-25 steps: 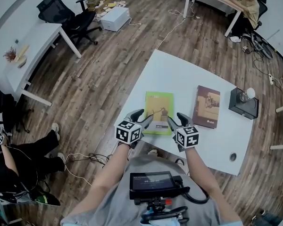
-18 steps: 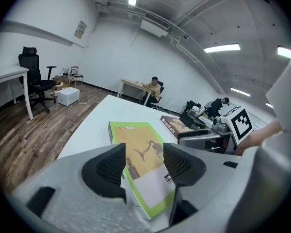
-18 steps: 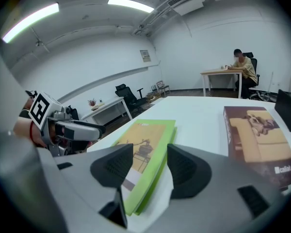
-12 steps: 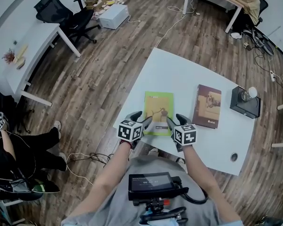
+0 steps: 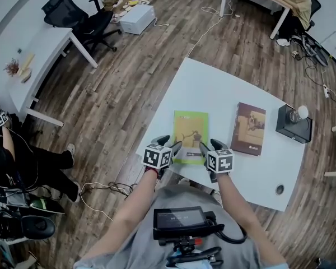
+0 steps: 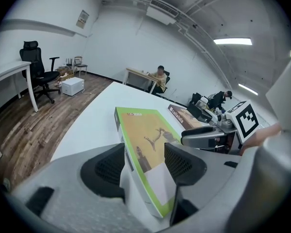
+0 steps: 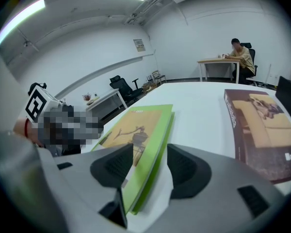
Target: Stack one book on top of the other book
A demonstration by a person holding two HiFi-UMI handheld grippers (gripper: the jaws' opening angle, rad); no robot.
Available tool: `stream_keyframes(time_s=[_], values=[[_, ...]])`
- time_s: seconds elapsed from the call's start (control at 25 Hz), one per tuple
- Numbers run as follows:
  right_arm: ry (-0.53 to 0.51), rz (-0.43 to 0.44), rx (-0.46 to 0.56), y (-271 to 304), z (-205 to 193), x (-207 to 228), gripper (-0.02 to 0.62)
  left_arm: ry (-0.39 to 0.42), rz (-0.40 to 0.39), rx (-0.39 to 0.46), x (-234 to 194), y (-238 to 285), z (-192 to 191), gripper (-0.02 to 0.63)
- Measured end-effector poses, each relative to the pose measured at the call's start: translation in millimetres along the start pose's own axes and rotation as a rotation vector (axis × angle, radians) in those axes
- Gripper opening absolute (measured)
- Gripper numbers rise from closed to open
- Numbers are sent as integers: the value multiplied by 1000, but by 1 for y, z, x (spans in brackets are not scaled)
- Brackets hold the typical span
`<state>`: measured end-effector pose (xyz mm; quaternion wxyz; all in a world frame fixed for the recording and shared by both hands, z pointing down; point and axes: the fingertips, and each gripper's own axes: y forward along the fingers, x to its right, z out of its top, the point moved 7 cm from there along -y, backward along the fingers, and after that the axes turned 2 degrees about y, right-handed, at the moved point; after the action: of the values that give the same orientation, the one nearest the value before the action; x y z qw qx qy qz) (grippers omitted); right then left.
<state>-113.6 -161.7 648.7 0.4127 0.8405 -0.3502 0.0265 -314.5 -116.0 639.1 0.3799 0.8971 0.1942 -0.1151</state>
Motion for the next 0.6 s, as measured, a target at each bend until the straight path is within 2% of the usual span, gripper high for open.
stream_keyframes(time_s=[0.2,0.36,0.6], values=[[34,5,-13,6,-2,1,196,-42,15,-18,-6,3,-5,245],[54,13,-23,9,-3,1,195,-95,-6,-19,-6,9,-9,245],[92,23,-38,13,-4,3,196,-107,-7,-54,-8,14,-9,245]])
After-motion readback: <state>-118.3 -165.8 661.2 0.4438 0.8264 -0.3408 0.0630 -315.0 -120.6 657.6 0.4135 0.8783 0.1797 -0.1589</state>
